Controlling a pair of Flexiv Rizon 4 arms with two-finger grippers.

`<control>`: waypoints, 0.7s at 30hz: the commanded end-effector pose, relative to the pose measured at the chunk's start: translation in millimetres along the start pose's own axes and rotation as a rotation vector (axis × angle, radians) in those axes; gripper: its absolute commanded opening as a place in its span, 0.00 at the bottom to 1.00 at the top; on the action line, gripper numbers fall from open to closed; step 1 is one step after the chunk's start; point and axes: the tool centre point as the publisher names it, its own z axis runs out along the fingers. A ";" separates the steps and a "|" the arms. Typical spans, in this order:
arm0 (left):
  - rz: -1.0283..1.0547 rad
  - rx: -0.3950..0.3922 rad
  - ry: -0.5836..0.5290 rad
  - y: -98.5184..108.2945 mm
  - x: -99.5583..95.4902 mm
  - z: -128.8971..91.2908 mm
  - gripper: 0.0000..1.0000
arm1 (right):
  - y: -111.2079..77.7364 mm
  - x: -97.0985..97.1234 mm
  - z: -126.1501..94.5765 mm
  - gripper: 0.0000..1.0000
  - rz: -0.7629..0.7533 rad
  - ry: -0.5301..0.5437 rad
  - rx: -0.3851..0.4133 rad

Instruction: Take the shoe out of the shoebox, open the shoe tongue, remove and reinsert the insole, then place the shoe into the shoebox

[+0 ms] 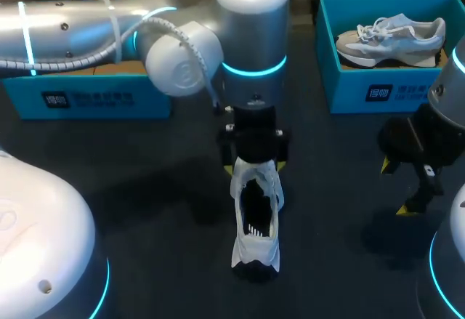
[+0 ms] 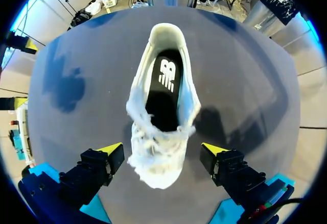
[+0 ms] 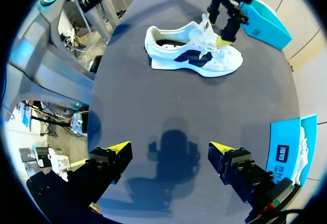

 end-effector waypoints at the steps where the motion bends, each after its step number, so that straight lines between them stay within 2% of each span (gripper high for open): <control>1: -0.001 -0.036 -0.021 8.9 11.4 -22.4 1.00 | -0.1 0.8 0.7 1.00 0.000 -0.002 0.002; 6: 0.002 -0.041 -0.045 22.6 3.4 -37.9 1.00 | -0.1 0.8 0.7 1.00 0.000 -0.002 0.002; 7: 0.003 -0.041 -0.046 23.4 2.3 -38.8 0.94 | -0.1 0.8 0.7 1.00 0.000 -0.002 0.002; 8: 0.006 -0.042 -0.046 25.2 -0.4 -39.6 0.80 | -0.1 0.8 0.7 1.00 0.000 -0.002 0.002; 9: 0.011 -0.043 -0.047 26.3 -2.1 -39.9 0.76 | -0.1 0.8 0.7 1.00 0.000 -0.002 0.002; 10: 0.015 -0.041 -0.047 27.8 -4.8 -40.3 0.67 | -0.1 0.8 0.7 1.00 0.000 -0.002 0.002; 11: 0.017 -0.041 -0.047 29.1 -6.7 -40.4 0.49 | -0.1 0.8 0.7 1.00 0.000 -0.002 0.002; 15: 0.020 -0.038 -0.051 31.0 -9.9 -42.3 0.42 | -0.1 0.8 0.7 1.00 0.000 -0.002 0.002; 21: 0.029 0.000 -0.070 23.4 -13.7 -32.2 0.40 | -0.1 0.8 0.7 1.00 0.000 -0.002 0.002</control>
